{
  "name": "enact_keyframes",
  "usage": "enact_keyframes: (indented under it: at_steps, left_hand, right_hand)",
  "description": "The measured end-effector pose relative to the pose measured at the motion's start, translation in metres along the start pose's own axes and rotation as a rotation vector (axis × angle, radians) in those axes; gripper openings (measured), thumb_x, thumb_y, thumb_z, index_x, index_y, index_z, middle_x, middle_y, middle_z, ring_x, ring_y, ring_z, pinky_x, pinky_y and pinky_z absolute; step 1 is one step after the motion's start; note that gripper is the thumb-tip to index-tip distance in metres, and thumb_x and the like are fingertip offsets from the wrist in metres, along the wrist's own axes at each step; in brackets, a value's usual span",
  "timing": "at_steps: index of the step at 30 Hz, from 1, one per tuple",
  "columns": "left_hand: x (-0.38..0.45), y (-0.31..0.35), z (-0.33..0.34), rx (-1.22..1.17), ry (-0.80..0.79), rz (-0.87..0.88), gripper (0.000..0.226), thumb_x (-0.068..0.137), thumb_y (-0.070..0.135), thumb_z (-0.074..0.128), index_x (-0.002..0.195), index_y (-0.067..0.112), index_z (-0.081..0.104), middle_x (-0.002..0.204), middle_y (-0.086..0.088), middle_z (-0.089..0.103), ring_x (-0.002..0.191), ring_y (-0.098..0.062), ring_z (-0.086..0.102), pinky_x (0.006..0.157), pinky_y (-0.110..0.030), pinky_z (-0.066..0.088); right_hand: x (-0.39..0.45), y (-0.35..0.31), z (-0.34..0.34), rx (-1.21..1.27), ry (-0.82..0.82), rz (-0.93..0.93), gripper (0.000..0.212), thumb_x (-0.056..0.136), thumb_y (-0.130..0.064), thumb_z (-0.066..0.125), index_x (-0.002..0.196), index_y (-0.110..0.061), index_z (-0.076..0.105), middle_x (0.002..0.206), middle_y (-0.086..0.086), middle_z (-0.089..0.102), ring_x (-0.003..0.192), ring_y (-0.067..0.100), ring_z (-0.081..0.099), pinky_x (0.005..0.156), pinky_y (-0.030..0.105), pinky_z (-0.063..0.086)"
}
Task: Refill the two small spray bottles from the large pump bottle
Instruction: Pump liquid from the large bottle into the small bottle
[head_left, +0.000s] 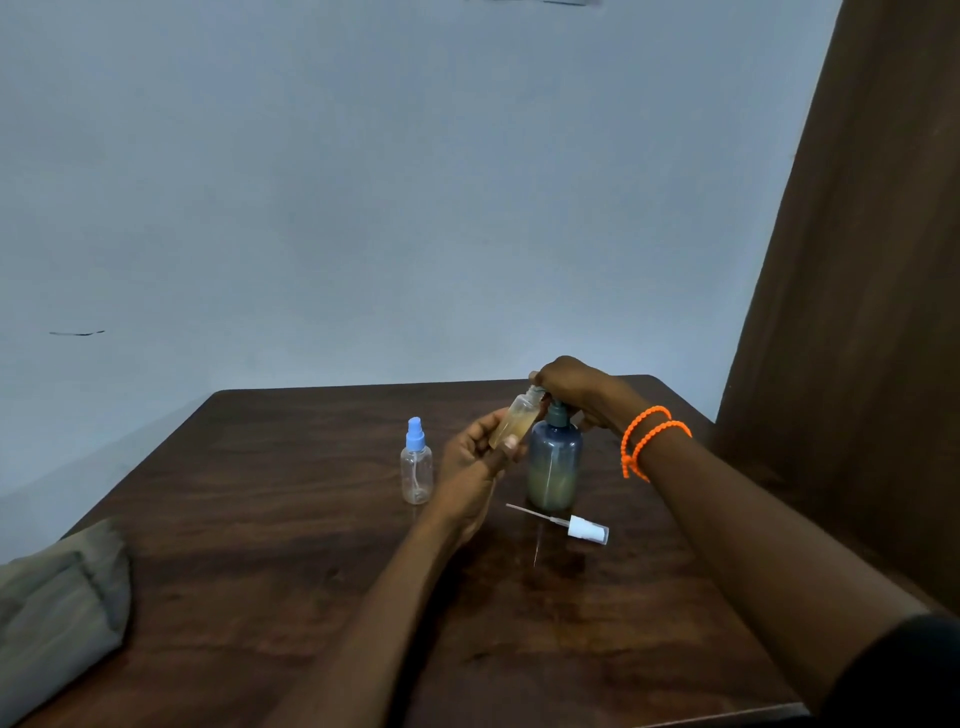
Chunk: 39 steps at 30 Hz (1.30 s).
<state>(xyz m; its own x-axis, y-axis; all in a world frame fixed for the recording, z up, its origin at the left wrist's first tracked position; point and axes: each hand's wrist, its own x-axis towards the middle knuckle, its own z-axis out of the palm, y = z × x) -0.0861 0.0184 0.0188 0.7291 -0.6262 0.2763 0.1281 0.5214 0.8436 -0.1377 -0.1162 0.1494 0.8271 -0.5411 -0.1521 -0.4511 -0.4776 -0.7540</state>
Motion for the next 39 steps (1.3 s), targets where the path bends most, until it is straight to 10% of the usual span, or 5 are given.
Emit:
enact_keyframes:
  at_steps: [26,31,35,39]
  left_hand:
    - [0.001,0.000,-0.001,-0.028,0.001,0.007,0.034,0.092,-0.005,0.061,0.124,0.006,0.062,0.118,-0.011,0.073,0.112,-0.022,0.068,0.100,-0.036,0.055]
    - [-0.002,0.000,0.001,-0.042,0.000,0.009,0.033,0.092,-0.005,0.061,0.123,0.005,0.063,0.118,-0.011,0.074,0.112,-0.023,0.068,0.100,-0.036,0.055]
    - [0.000,0.002,0.001,-0.018,-0.005,0.011,0.036,0.090,0.000,0.065,0.125,0.006,0.063,0.120,-0.012,0.073,0.112,-0.022,0.068,0.101,-0.037,0.054]
    - [-0.002,0.002,0.002,-0.014,0.012,0.006,0.035,0.089,0.000,0.065,0.123,0.008,0.064,0.120,-0.011,0.073,0.113,-0.024,0.068,0.097,-0.034,0.056]
  right_hand:
    - [-0.006,-0.001,0.001,-0.051,-0.011,-0.042,0.019,0.102,-0.015,0.044,0.091,-0.006,0.057,0.077,0.006,0.054,0.063,0.018,0.049,0.052,0.024,0.035]
    - [-0.007,-0.007,-0.003,-0.095,-0.048,0.014,0.022,0.101,-0.026,0.049,0.094,-0.010,0.062,0.086,0.005,0.062,0.085,0.029,0.063,0.079,0.042,0.050]
    - [-0.005,0.000,0.002,0.084,-0.014,0.061,0.020,0.099,-0.022,0.047,0.089,-0.009,0.058,0.070,0.008,0.059,0.057,0.020,0.056,0.050,0.020,0.050]
    - [-0.002,0.002,0.003,0.023,0.015,0.047,0.021,0.096,-0.027,0.049,0.086,-0.012,0.060,0.077,0.008,0.061,0.077,0.028,0.056,0.077,0.041,0.045]
